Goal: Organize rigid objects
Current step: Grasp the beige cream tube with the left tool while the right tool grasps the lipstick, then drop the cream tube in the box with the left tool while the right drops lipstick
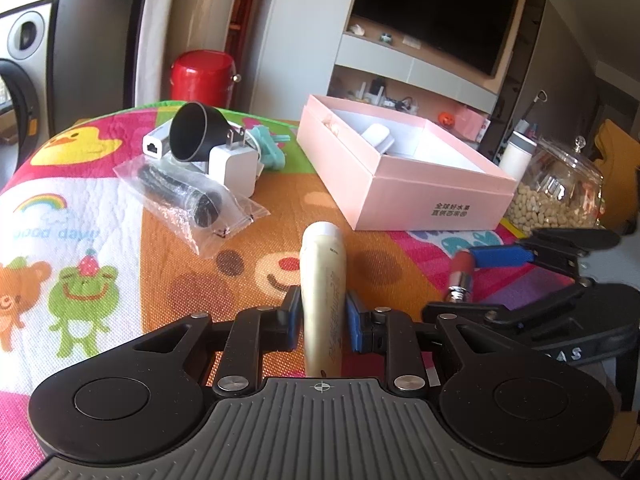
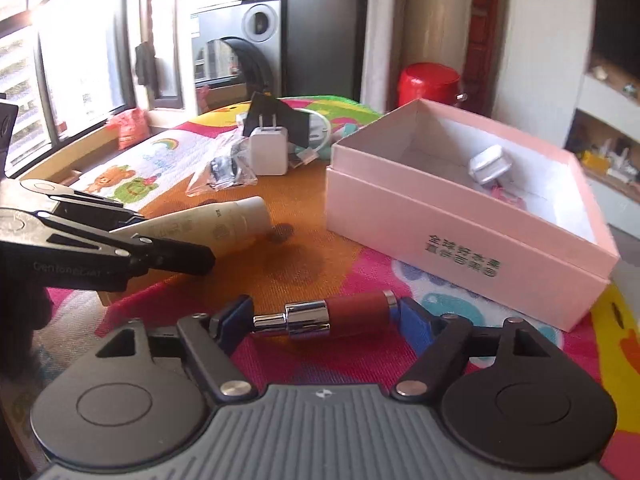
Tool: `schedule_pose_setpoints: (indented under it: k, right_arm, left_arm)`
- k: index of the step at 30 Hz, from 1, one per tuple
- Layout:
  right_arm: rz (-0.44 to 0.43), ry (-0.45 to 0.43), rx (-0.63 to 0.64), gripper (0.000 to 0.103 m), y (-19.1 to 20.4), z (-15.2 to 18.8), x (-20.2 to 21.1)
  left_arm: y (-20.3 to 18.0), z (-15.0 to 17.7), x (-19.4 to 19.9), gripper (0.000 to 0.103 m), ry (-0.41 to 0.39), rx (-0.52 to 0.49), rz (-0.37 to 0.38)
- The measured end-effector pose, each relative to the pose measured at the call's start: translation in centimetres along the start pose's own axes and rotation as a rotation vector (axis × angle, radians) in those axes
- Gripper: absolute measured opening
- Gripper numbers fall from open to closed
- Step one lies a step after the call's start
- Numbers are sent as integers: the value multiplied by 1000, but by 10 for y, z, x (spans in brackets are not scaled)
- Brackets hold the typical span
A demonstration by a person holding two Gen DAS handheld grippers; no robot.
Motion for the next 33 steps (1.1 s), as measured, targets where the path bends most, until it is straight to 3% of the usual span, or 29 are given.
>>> schedule_pose_setpoints:
  k: [3,8,11,23,29,33]
  right_arm:
    - [44,-6,-24,78,0,7,11]
    - [101,-9,-44,78,-7,17,19]
    - [103,-11,-48,78,-7,17,19]
    - [104,-23,-58,78,-6,19,20]
    - [84,-40,-90,78,-7,30,45]
    - [112,-90,-76,78,-11,34,78]
  left_arm:
    - [-1,-9,-6,27,49,6,-2]
    - [-6,-33,-22,29,202,7,35]
    - [-12,-40,-30,29,237,-46,-6]
    - [-24,-40,-45,29,138,-164,-78]
    - [-38,-23,0,29,78,-241,-1]
    - [-47,-19,30,29,26,-221,56]
Point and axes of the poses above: each gripper's, at about its wrist camera, not at the fingertips, and x roughly against the way its jaws point, y to its left, z to its underside, the point moved 5 cm from there along -x, roughly the way its jaws point, and after that the axes turned 4 degrees about -z, right-handed, at the moved point
